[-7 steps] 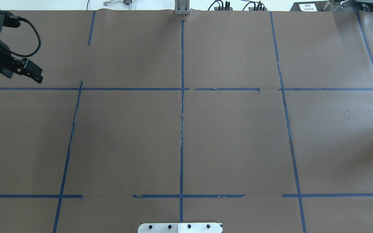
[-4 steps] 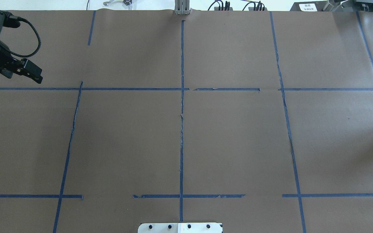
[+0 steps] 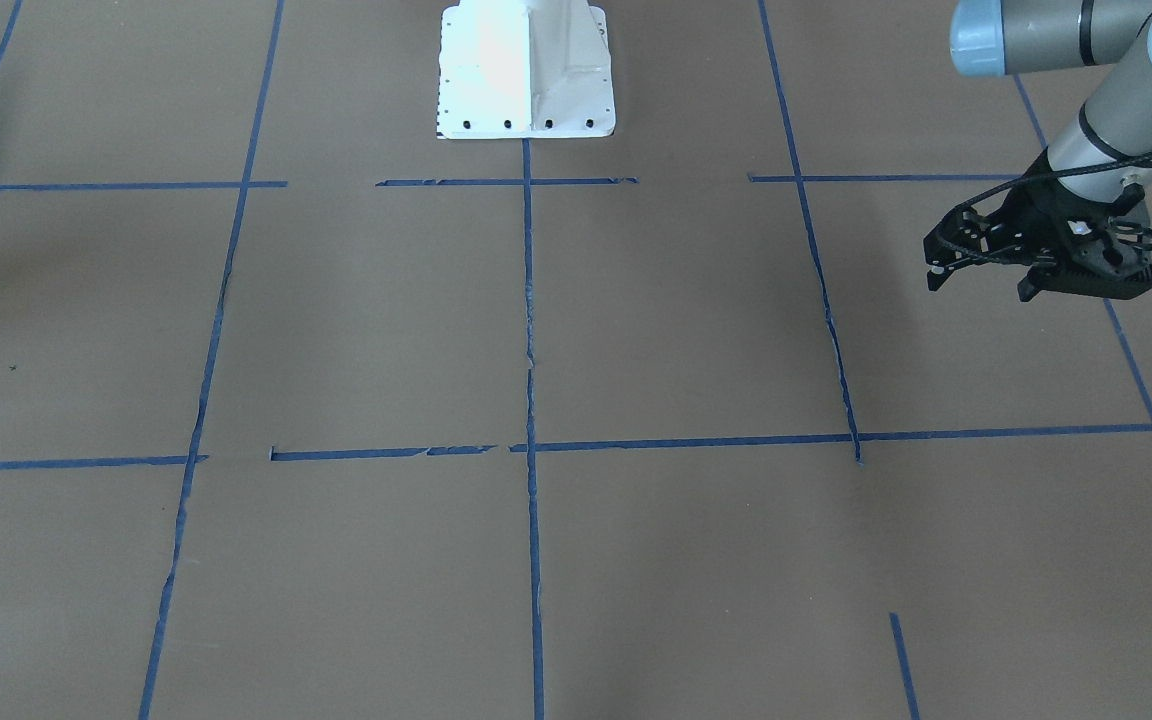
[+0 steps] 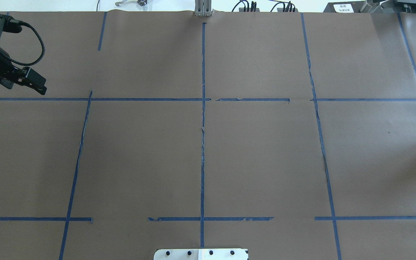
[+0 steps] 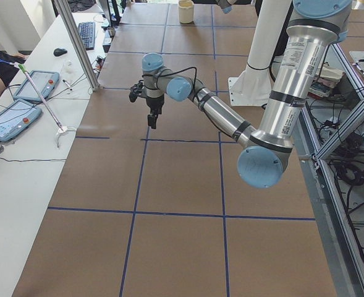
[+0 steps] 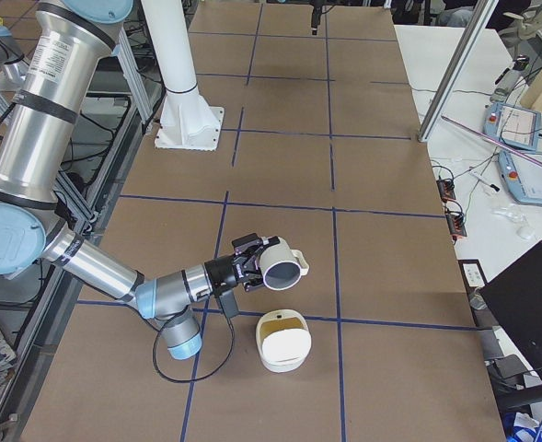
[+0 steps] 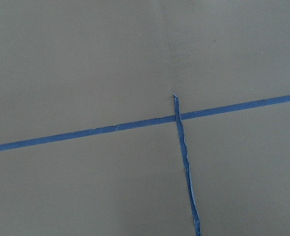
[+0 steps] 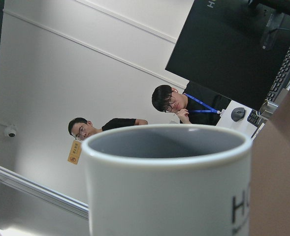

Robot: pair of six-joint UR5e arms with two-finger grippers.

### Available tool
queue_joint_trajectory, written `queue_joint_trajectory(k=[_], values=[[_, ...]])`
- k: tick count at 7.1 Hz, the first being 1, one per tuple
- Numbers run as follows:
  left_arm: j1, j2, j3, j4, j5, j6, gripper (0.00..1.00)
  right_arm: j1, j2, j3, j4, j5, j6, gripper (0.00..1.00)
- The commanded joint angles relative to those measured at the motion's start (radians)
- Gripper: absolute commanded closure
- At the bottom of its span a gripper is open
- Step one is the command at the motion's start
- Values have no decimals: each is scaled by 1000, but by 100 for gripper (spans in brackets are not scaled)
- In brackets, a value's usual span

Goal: Left arm hands cup to right arm to dump lemon

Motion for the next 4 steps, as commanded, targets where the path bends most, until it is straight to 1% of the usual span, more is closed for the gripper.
queue_joint_trajectory(k=[1,2,3,4], values=[[0,1,-1,0,0,-1,0,122,-12,214,-283,185,-137,100],[0,3,1,0,0,-1,0,152,-10,296,-404,256,-280,100],[0,1,-1,0,0,-1,0,149,2,369,-548,261,-393,100],[0,1,-1,-2,0,-1,0,129,39,441,-692,289,-509,99]])
